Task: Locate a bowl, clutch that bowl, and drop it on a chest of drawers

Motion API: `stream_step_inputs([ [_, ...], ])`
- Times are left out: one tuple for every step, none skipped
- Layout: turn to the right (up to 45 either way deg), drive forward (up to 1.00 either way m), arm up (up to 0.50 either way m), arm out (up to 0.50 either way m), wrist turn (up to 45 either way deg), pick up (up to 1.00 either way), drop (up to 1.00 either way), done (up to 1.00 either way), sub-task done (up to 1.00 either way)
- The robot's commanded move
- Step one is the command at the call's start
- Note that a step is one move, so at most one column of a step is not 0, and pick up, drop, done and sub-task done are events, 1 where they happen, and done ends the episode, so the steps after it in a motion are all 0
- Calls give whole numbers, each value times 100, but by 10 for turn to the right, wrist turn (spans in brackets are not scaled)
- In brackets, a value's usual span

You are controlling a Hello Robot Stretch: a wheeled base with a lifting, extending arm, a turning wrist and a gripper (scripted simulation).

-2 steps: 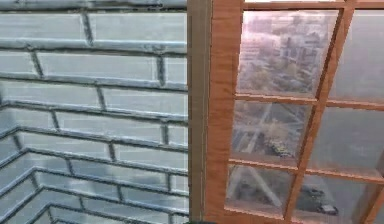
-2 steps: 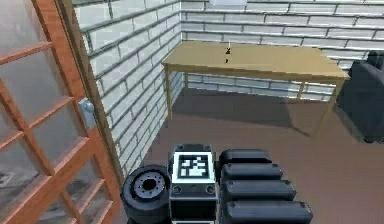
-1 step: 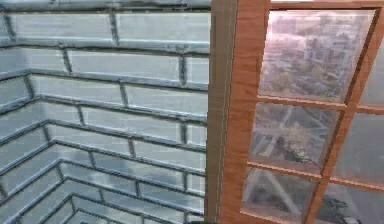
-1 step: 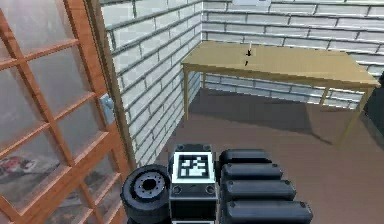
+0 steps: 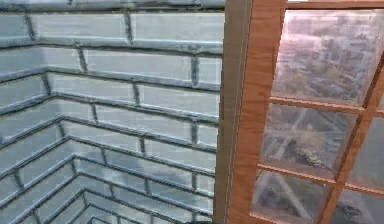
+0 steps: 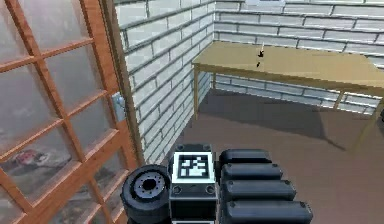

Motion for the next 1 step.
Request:
stream_step_inputs([
  [90,0,0,0,0,0,0,0,0],
])
